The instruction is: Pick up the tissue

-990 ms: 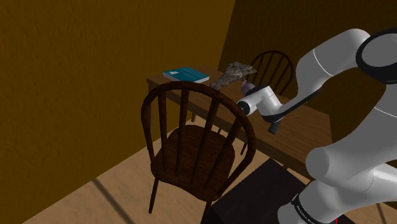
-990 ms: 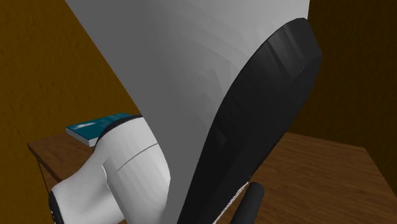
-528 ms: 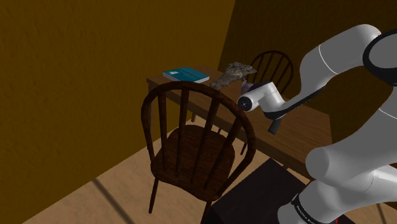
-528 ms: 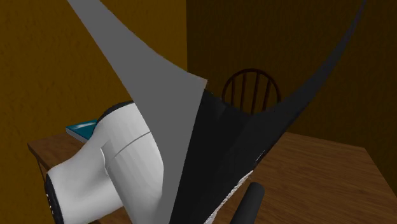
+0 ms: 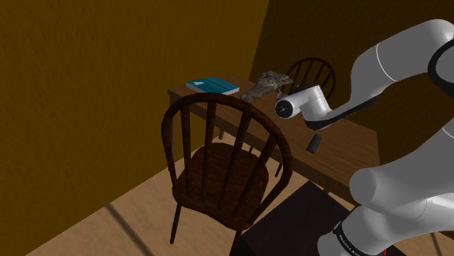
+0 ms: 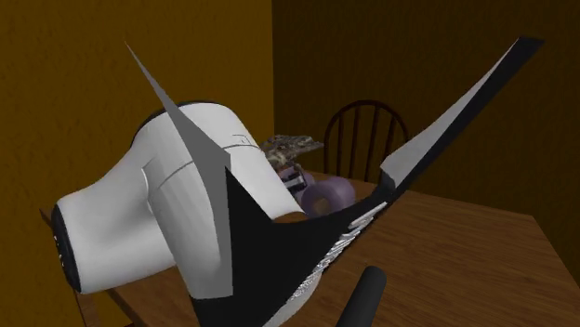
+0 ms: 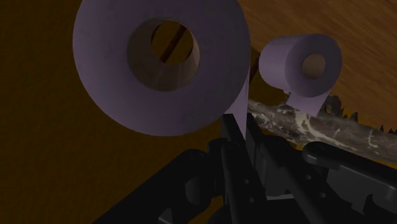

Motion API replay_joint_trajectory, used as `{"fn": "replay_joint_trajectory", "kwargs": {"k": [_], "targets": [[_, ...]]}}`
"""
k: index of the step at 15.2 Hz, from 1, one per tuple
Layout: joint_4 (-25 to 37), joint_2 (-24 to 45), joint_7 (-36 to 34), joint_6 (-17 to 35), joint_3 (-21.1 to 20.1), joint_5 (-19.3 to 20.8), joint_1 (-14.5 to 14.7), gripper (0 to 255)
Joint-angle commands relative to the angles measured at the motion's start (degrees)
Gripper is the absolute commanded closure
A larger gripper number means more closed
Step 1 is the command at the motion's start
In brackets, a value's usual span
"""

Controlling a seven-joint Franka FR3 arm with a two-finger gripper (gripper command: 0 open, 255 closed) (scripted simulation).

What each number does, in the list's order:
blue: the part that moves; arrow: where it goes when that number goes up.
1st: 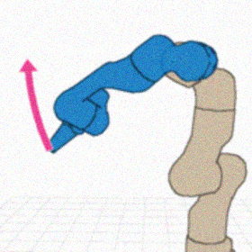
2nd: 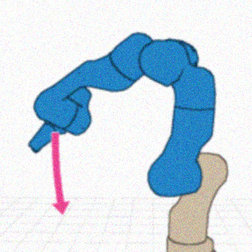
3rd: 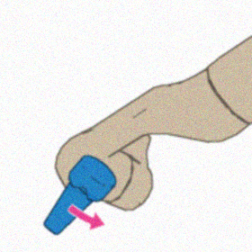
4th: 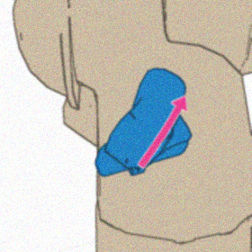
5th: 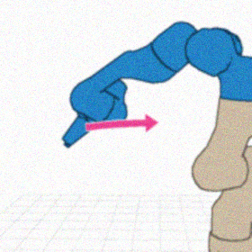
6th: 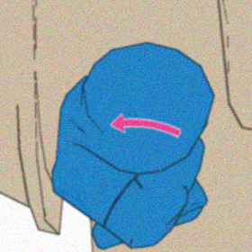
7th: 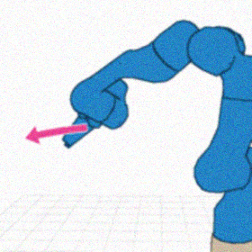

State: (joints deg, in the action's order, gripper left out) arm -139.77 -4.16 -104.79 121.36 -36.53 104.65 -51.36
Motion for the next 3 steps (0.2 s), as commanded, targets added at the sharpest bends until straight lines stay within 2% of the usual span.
{"fn": "replay_joint_trajectory", "kwargs": {"k": [1, 3], "targets": [[0.1, -1.6, 1.4, 1.2, 0.2, -1.2, 0.0, 255], [0.1, -1.7, 1.5, 1.3, 0.2, -1.3, 0.0, 255]]}}
